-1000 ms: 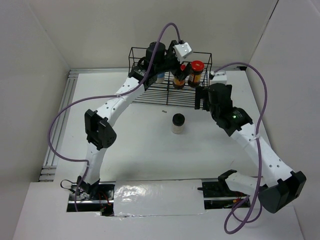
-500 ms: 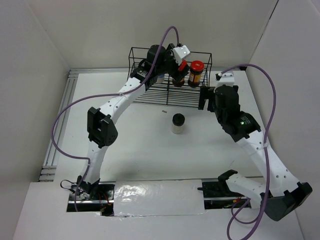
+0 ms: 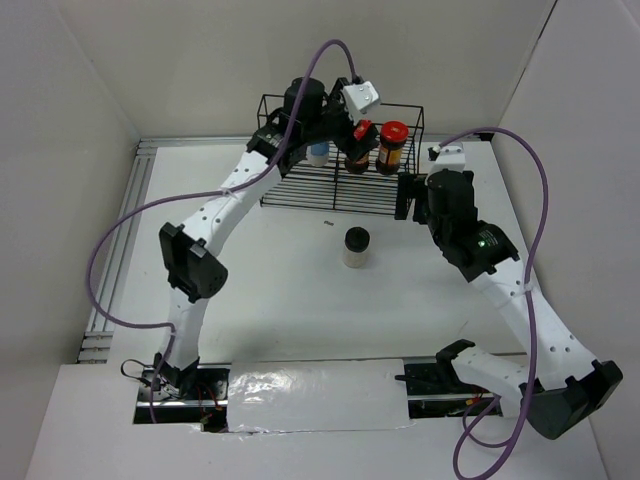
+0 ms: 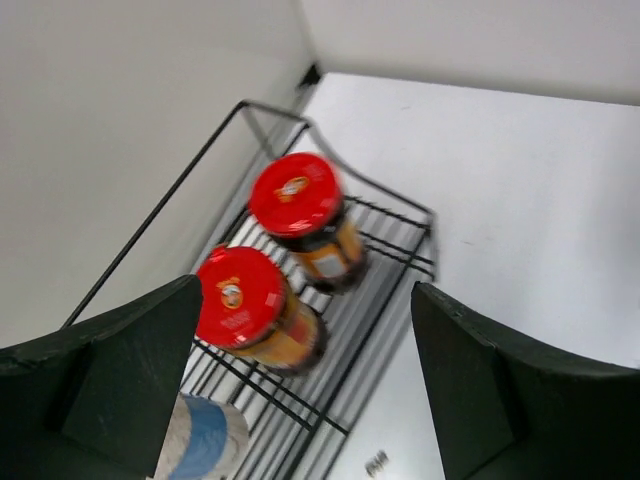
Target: Organize the condiment bottles
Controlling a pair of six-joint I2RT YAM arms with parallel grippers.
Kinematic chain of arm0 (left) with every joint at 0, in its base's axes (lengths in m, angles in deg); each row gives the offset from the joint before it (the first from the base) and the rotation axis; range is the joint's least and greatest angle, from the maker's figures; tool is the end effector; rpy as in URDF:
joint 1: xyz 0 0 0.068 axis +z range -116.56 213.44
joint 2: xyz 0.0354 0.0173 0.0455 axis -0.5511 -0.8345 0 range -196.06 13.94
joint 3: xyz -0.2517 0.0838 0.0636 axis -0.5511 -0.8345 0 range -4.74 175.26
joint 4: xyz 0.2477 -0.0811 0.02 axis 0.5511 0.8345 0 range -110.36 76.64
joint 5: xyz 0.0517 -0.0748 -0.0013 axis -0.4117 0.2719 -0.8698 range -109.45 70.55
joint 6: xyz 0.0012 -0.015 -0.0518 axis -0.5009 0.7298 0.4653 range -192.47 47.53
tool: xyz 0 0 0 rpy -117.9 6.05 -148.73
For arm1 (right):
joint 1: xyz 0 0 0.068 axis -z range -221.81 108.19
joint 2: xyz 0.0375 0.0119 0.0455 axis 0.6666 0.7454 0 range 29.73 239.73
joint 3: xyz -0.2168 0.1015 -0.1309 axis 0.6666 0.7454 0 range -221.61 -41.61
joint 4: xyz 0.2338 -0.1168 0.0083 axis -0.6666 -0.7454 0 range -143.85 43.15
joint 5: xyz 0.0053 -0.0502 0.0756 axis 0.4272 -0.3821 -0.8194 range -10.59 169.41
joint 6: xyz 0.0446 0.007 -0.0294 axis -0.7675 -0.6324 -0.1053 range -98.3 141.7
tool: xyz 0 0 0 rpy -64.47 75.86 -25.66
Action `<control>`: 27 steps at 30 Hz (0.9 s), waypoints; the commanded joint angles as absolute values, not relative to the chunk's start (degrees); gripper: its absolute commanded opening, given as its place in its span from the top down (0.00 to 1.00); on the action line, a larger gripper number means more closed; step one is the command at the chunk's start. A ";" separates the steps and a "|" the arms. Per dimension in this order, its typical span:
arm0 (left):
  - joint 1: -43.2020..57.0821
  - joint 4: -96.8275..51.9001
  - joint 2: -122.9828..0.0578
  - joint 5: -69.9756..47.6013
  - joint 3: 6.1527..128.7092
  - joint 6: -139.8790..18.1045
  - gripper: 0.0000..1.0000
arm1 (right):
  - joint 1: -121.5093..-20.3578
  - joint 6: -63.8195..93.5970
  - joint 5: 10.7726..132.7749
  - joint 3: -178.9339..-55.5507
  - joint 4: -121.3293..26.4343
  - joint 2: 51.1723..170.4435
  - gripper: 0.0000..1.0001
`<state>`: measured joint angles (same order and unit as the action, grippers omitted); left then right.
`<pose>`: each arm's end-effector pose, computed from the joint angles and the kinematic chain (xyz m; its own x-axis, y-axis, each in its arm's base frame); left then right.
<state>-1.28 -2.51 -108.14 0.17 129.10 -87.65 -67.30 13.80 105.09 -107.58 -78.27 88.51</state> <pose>0.3999 -0.2916 0.4344 0.1282 0.2114 -0.9690 0.8055 0.5479 0.2260 0.2012 0.0787 0.3860 -0.3711 -0.0397 -0.9277 0.0199 0.9985 -0.0507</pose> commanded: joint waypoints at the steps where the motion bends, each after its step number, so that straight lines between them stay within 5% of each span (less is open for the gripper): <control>1: -2.85 6.49 -96.30 11.19 128.69 -90.82 0.03 | -66.94 13.00 105.52 -108.67 -79.19 87.12 0.00; 5: -3.30 15.66 -89.96 18.69 117.39 -91.54 0.46 | -66.86 13.00 104.47 -107.53 -78.76 86.07 0.01; 6: -3.47 17.50 -88.99 19.74 114.47 -91.63 0.67 | -66.86 12.83 104.29 -107.18 -78.50 85.98 0.03; 7: -3.82 17.96 -86.80 20.62 111.57 -91.80 0.71 | -66.86 12.83 104.03 -107.09 -78.32 85.80 0.03; 9: -4.53 17.26 -85.12 20.72 101.73 -93.29 0.58 | -66.86 13.00 103.76 -106.82 -77.97 85.63 0.04; 12: -6.02 12.70 -83.88 18.09 91.61 -94.44 0.01 | -66.77 13.27 103.76 -106.65 -77.79 85.63 0.03; 27: -8.13 -6.73 -93.54 7.54 82.27 -86.97 0.01 | -66.59 14.23 104.64 -105.86 -78.32 84.83 0.00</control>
<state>-7.71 -0.48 -91.20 9.02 80.25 -90.01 -67.04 13.69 104.06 -106.12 -78.62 85.71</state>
